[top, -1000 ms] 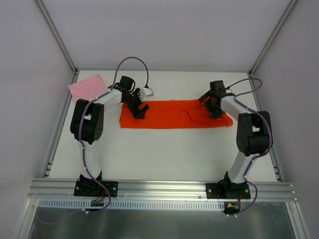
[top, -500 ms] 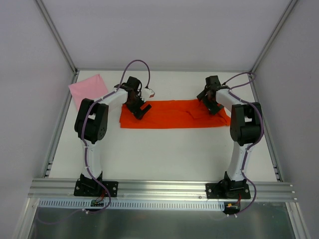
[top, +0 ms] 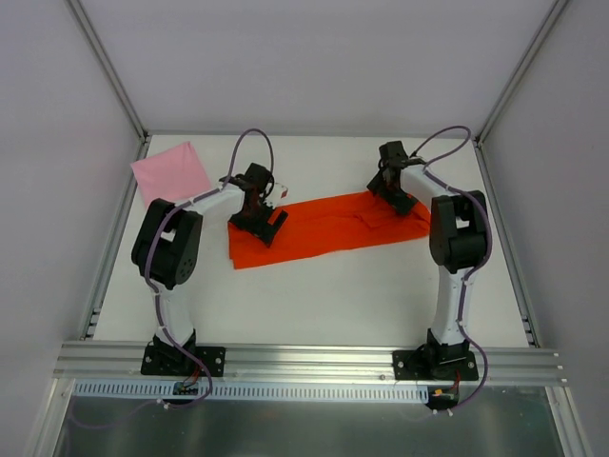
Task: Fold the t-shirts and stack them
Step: Rotate the tshirt 90 degrees
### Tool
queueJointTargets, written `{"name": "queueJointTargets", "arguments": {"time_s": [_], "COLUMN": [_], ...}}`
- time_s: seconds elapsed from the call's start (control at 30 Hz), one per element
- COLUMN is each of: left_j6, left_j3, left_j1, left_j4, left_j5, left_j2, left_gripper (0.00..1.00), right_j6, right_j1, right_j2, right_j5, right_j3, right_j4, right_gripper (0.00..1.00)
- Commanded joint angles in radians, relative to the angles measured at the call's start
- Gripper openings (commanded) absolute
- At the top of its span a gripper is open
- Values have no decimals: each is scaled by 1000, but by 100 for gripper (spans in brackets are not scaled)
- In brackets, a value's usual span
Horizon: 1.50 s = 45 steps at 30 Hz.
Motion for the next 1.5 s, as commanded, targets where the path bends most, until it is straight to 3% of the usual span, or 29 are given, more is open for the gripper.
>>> {"name": "queueJointTargets", "arguments": {"time_s": [0.0,0.3,0.5,0.57,0.7,0.83,1.23,1.37,1.47], "left_j6": [-180,-484,-693,-788,-907,-1029,-1080,-1041,-991], "left_j3": [-107,-300,-473,-490,-489,-489,-432,-328,-250], "left_j1": [-59,-206,-255,-269,-422,-496,-545,-571,-568], "left_j4": [-175,-114,-36,-16,20,43,-11,-101,-208], "left_j5": [30,113,154,182,150,118,108,73,-32], "left_j2": [5,-156,-309,-330,-319,-291,-356,-447,-538], "left_gripper": [89,89,89,87,87,86,80,82,91], "right_j6": [-16,-103,-177,-226,-307,-340,-554,-694,-671], "right_j1": [46,152,247,269,304,326,364,360,317], "right_j2": [64,174,321,366,498,532,486,337,217], "right_j5": [8,7,-1,-33,-116,-176,-311,-183,-109], "right_j3": [60,244,499,583,836,884,959,921,872], "right_j4": [-16,-94,-153,-163,-212,-138,-45,-90,-148], "right_gripper": [97,96,97,97,97,97,97,97,97]}}
